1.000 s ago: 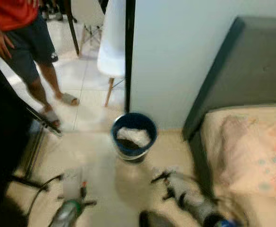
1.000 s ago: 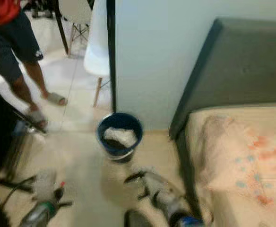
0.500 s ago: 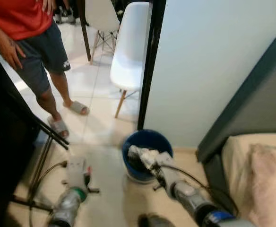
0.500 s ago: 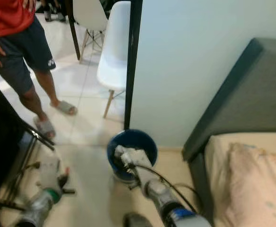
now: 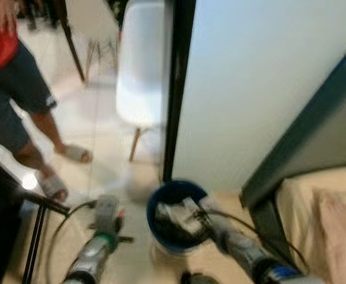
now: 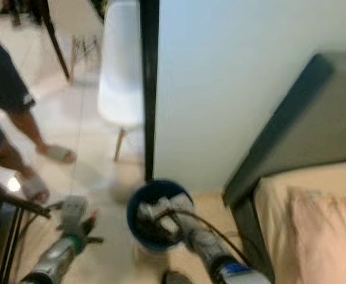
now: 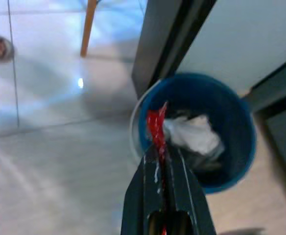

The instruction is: Clean up the room

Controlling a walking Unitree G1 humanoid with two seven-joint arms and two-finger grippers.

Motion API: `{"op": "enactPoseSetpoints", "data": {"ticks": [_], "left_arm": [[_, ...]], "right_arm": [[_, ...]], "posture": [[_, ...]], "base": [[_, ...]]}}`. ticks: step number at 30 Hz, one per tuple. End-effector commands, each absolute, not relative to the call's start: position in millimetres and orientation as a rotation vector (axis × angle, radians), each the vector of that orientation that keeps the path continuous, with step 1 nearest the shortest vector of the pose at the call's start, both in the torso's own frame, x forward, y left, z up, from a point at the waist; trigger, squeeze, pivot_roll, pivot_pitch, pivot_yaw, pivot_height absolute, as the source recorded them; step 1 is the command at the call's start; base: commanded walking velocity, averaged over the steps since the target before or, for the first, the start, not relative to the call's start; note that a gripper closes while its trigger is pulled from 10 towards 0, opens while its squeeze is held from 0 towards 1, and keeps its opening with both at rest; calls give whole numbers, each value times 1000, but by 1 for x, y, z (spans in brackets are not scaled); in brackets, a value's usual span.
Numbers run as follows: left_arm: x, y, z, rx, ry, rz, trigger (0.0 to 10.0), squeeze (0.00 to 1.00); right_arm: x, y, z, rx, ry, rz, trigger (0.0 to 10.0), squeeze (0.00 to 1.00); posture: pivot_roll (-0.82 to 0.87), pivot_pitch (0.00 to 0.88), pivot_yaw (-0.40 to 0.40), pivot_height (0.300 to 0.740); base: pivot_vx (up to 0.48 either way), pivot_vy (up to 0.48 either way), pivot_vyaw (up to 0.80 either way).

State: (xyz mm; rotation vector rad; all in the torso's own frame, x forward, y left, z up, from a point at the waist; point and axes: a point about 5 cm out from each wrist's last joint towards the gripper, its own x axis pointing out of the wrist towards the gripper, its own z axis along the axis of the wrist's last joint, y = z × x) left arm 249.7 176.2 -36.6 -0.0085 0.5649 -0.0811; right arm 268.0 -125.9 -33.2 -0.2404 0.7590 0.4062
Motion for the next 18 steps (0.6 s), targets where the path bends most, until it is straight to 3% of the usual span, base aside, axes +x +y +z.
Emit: {"op": "enactPoseSetpoints", "data": {"ticks": [1, 9, 18], "left_arm": [[229, 179, -53, -20, 663, -65, 10000, 0], [225, 181, -55, -13, 660, -50, 10000, 0], [217, 181, -58, -14, 645, -51, 10000, 0]], "right_arm": [[257, -122, -42, -231, 794, 416, 10000, 0], [269, -109, -32, -339, 755, 478, 10000, 0], [274, -123, -30, -452, 770, 400, 10000, 0]], "posture": [[-12, 20, 26, 740], [-2, 43, 26, 740], [21, 102, 27, 740]], "base": [[0, 0, 0], [0, 0, 0], [0, 0, 0]]}}
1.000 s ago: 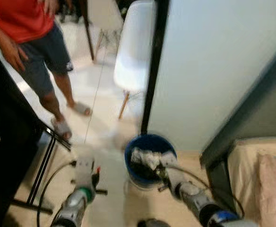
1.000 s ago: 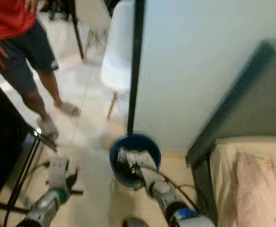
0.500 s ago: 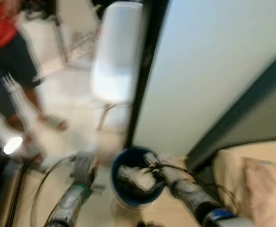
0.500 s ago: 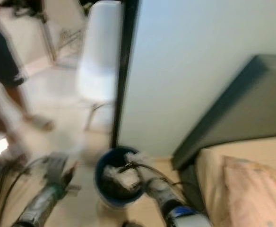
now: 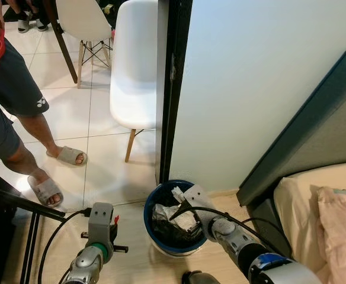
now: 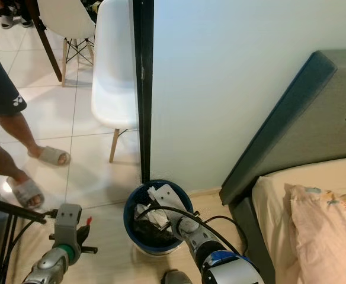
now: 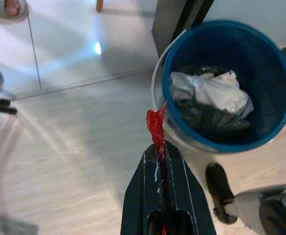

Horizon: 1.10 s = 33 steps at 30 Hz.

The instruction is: Clean up the room

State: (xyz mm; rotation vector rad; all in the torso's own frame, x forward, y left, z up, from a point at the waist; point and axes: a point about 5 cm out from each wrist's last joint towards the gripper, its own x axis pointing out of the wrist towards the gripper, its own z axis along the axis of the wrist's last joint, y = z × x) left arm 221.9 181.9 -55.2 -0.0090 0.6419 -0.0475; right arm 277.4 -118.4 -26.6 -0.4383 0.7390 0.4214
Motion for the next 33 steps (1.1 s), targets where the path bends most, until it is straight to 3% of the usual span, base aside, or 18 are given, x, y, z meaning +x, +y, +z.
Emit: {"op": "enactPoseSetpoints", "data": {"ticks": [1, 7, 14, 15, 20, 21, 33], "left_arm": [[217, 181, -58, -14, 645, -51, 10000, 0], [216, 177, -56, -37, 594, -59, 10000, 0], [228, 177, -45, -45, 515, -61, 10000, 0], [231, 178, -42, -45, 496, -60, 10000, 0], [234, 179, -39, -43, 477, -60, 10000, 0], [237, 178, -37, -44, 465, -65, 10000, 0], [246, 171, -30, -54, 422, -85, 10000, 0]], "right_arm": [[274, -123, -30, -452, 770, 400, 10000, 0], [279, -134, -27, -426, 778, 331, 10000, 0], [283, -128, -23, -381, 763, 353, 10000, 0], [284, -127, -22, -379, 759, 355, 10000, 600], [285, -126, -22, -382, 757, 353, 10000, 600], [286, -124, -20, -370, 750, 356, 10000, 1000], [299, -127, -9, -369, 686, 312, 10000, 1000]], "posture": [[21, 102, 27, 740], [43, 160, 26, 740], [50, 184, 24, 740], [53, 193, 23, 740], [55, 195, 24, 740], [60, 199, 24, 740], [59, 183, 20, 740]], "base": [[0, 0, 0], [0, 0, 0], [0, 0, 0], [0, 0, 0], [0, 0, 0], [0, 0, 0], [0, 0, 0]]}}
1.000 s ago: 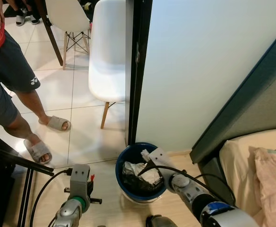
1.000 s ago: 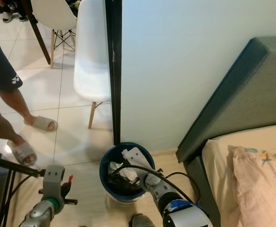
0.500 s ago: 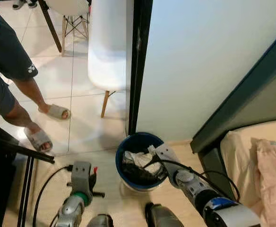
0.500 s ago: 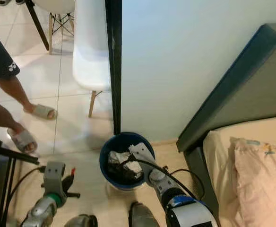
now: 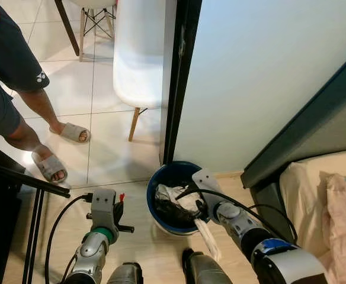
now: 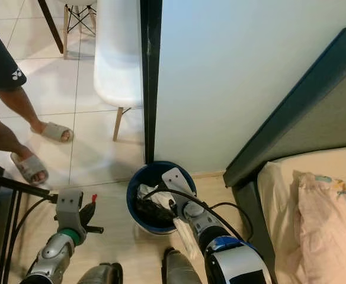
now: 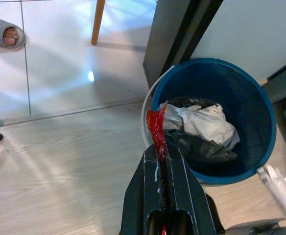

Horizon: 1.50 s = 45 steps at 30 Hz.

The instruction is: Clean up the room

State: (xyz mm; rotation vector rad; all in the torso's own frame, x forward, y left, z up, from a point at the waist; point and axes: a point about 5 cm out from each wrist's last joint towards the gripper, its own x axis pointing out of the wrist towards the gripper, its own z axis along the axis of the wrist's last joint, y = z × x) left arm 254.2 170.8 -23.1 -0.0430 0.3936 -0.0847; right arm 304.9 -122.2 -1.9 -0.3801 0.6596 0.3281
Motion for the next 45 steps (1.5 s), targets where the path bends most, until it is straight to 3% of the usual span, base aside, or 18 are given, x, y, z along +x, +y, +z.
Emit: {"op": "enactPoseSetpoints", "data": {"ticks": [1, 3, 4, 5, 6, 14, 20, 29, 45], "left_arm": [[247, 171, -29, -56, 422, -84, 10000, 0], [248, 171, -29, -60, 421, -87, 10000, 0], [250, 169, -27, -73, 410, -104, 10000, 0], [251, 168, -26, -76, 407, -108, 10000, 0], [252, 167, -25, -87, 406, -116, 10000, 0], [262, 142, -19, -70, 400, -288, 10000, 0], [261, 141, -21, -66, 418, -274, 10000, 0], [260, 141, -24, -31, 440, -245, 10000, 0], [260, 126, -33, 214, 562, -174, 10000, 0]], "right_arm": [[298, -128, -9, -369, 685, 309, 10000, 1000], [298, -129, -9, -355, 684, 308, 10000, 1000], [294, -133, -13, -346, 700, 295, 10000, 643], [293, -134, -14, -346, 705, 291, 10000, 643], [292, -135, -15, -346, 708, 291, 10000, 0], [272, -166, -31, -279, 784, 174, 10000, 0], [249, -177, -48, -302, 860, 160, 10000, 0], [232, -180, -59, -309, 908, 162, 10000, 0], [226, -179, -63, -356, 933, 194, 10000, 0]], "posture": [[59, 183, 20, 740], [55, 174, 18, 740], [51, 169, 18, 740], [51, 169, 18, 740], [38, 158, 19, 740], [4, 131, 29, 740], [-11, 111, 28, 740], [-15, 107, 39, 740], [-44, 117, 46, 740]], "base": [[0, 0, 0], [0, 0, 0], [0, 0, 0], [0, 0, 0], [0, 0, -688], [0, 0, -689], [0, 0, -689], [0, 0, -673], [0, 0, -521]]}}
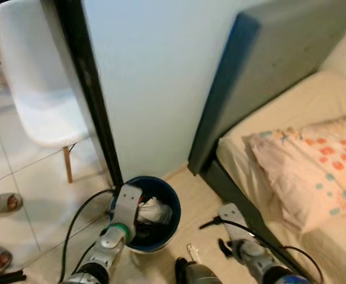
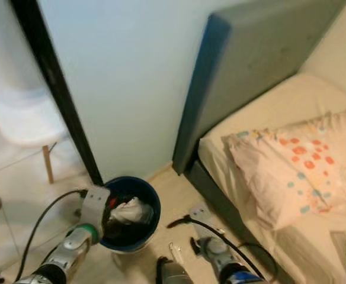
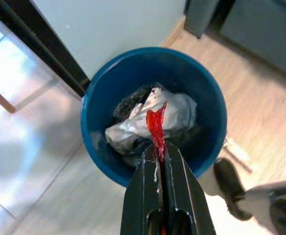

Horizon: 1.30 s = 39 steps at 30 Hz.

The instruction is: Clean up the room

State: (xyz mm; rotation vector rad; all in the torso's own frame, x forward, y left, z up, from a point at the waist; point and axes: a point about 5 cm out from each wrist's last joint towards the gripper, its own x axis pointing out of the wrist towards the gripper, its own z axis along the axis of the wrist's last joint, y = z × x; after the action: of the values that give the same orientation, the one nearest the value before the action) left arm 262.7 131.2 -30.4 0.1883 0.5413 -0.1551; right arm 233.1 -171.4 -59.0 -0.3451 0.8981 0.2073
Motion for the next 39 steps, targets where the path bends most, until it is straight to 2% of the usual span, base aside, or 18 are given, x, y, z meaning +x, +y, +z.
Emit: {"op": "enactPoseSetpoints", "data": {"ticks": [1, 4, 16, 17, 18, 19, 21, 22, 23, 31, 38, 39], "left_arm": [[260, 126, -33, 214, 562, -174, 10000, 0], [258, 129, -37, 301, 610, -147, 10000, 0], [259, 127, -37, 352, 614, -139, 10000, 0], [261, 128, -36, 356, 609, -118, 10000, 106], [261, 128, -36, 356, 609, -118, 10000, 106], [264, 127, -33, 331, 597, -99, 10000, 271], [266, 125, -31, 297, 590, -89, 10000, 302], [269, 122, -29, 272, 578, -91, 10000, 898], [270, 118, -27, 266, 570, -105, 10000, 1000], [273, 111, -24, 290, 557, -106, 10000, 1000], [271, 120, -27, 264, 565, -60, 10000, 1000], [269, 124, -28, 244, 571, -46, 10000, 855]], "right_arm": [[226, -179, -63, -356, 933, 194, 10000, 0], [224, -182, -64, -352, 935, 181, 10000, 0], [223, -184, -64, -365, 938, 181, 10000, 0], [222, -186, -64, -372, 939, 182, 10000, 0], [222, -186, -64, -372, 939, 182, 10000, 0], [222, -187, -65, -379, 939, 184, 10000, 0], [221, -188, -65, -385, 940, 185, 10000, 0], [220, -190, -65, -392, 941, 186, 10000, 0], [220, -192, -65, -394, 942, 183, 10000, 0], [221, -195, -64, -395, 936, 173, 10000, 0], [223, -191, -63, -394, 931, 182, 10000, 0], [223, -190, -63, -394, 930, 184, 10000, 0]], "posture": [[-44, 117, 46, 740], [-65, 131, 49, 740], [-91, 150, 50, 740], [-121, 156, 50, 740], [-121, 156, 50, 740], [-128, 156, 49, 740], [-141, 158, 49, 740], [-141, 158, 49, 740], [-144, 158, 49, 740], [-154, 161, 49, 740], [-143, 161, 44, 740], [-132, 159, 44, 740]], "base": [[0, 0, -688], [0, 0, -233], [0, 0, 0], [0, 0, 0], [0, 0, 0], [0, 0, 0], [0, 0, 0], [0, 0, 0], [0, 0, 0], [0, 0, 0], [0, 0, 0], [0, 0, 0]]}}
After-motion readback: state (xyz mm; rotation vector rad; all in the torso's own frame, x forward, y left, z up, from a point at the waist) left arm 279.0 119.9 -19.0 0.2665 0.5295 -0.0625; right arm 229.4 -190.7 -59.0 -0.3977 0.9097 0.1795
